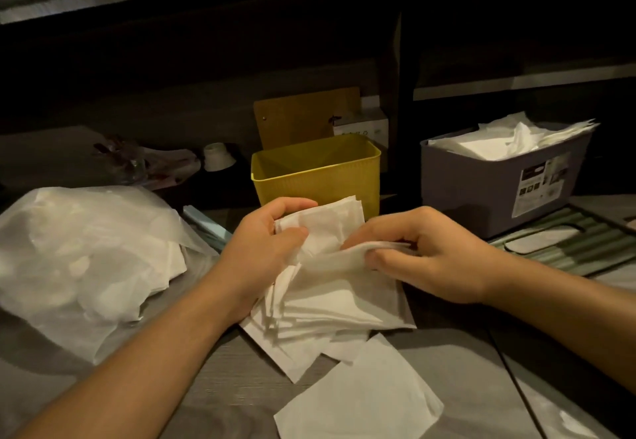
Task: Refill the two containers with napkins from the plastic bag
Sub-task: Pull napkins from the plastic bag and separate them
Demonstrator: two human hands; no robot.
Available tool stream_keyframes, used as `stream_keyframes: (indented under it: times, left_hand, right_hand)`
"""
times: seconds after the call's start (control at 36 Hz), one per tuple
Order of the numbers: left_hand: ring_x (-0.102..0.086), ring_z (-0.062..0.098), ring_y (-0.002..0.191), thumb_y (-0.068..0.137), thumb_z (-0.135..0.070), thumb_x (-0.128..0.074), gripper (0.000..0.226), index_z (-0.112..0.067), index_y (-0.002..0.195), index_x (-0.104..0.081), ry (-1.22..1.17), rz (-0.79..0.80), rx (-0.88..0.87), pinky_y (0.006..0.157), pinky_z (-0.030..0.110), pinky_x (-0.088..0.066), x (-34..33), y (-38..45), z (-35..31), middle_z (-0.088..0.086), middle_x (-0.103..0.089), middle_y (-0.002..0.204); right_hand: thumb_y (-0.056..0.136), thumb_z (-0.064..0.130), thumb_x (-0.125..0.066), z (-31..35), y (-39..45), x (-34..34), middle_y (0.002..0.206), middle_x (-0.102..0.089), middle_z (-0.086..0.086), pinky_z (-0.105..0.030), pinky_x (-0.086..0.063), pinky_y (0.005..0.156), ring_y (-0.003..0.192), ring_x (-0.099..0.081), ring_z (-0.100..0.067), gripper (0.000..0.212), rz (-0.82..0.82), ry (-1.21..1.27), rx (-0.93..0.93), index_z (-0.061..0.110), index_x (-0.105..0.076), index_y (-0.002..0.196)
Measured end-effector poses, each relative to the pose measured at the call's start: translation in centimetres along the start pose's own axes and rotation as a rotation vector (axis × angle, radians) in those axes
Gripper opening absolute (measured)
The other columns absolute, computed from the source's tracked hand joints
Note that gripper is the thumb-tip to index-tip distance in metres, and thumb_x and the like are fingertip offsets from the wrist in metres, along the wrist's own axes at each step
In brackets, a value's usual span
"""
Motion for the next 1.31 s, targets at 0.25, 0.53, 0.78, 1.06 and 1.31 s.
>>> stream_keyframes:
  times: [0.25, 0.53, 0.78, 1.06, 1.31]
  left_hand:
    - [-0.073, 0.016, 0.094, 0.099, -0.004, -0.053, 0.036, -0.032, 0.115, -0.069, -0.046, 0.049, 0.016, 0.074, 0.035, -0.062, -0.7, -0.1, 0.0, -0.005, -0.074, 0.107]
    - [-0.066, 0.018, 0.117, 0.099, -0.053, -0.043, 0.039, -0.036, 0.126, -0.064, -0.214, 0.084, 0.052, 0.1, 0.045, -0.054, -1.5, -0.4, -0.3, -0.004, -0.068, 0.127]
    - [-0.073, 0.01, 0.094, 0.093, -0.013, -0.067, 0.048, -0.044, 0.128, -0.056, -0.015, 0.099, -0.022, 0.07, 0.027, -0.06, -1.7, -0.2, -0.5, -0.007, -0.07, 0.117]
    - [-0.074, 0.02, 0.095, 0.1, -0.002, -0.055, 0.039, -0.033, 0.123, -0.064, 0.034, 0.01, -0.031, 0.076, 0.038, -0.062, -0.4, 0.1, -0.1, 0.003, -0.073, 0.112]
    - [-0.065, 0.041, 0.098, 0.097, 0.008, -0.05, 0.053, -0.039, 0.113, -0.07, 0.096, -0.017, -0.042, 0.08, 0.059, -0.056, 0.1, 0.0, -0.2, 0.004, -0.07, 0.111]
  right_hand:
    - [0.094, 0.02, -0.065, -3.1, 0.3, 2.8, 0.097, -0.068, 0.017, -0.021, -0.059, 0.077, 0.094, -0.064, 0.003, 0.014, -0.323, 0.095, -0.144, 0.031, -0.068, 0.103]
    - [0.099, 0.02, -0.06, -1.6, 0.7, 3.5, 0.101, -0.063, 0.022, -0.013, -0.054, 0.074, 0.096, -0.061, 0.004, 0.02, -0.465, 0.061, -0.063, 0.037, -0.06, 0.108]
    - [0.098, 0.018, -0.061, -0.3, 1.4, 1.8, 0.117, -0.051, 0.023, -0.007, -0.048, 0.084, 0.106, -0.05, 0.004, 0.04, -0.373, -0.179, -0.015, 0.031, -0.053, 0.135]
    - [0.089, 0.049, -0.07, 3.5, -0.8, -3.5, 0.124, -0.049, 0.014, -0.033, -0.048, 0.095, 0.116, -0.048, -0.006, 0.043, 0.231, -0.336, 0.272, 0.029, -0.057, 0.125]
    - [0.092, 0.031, -0.06, 2.3, -0.6, -1.9, 0.119, -0.061, 0.017, -0.022, -0.049, 0.09, 0.113, -0.056, -0.004, 0.031, 0.122, -0.181, 0.206, 0.026, -0.063, 0.123]
Point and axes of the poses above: each hand's wrist, its own y-axis towards the middle knuckle, its own x-axis out of the back of the hand, z = x × y, the point moved 10 cm from there along y, towards the middle knuckle
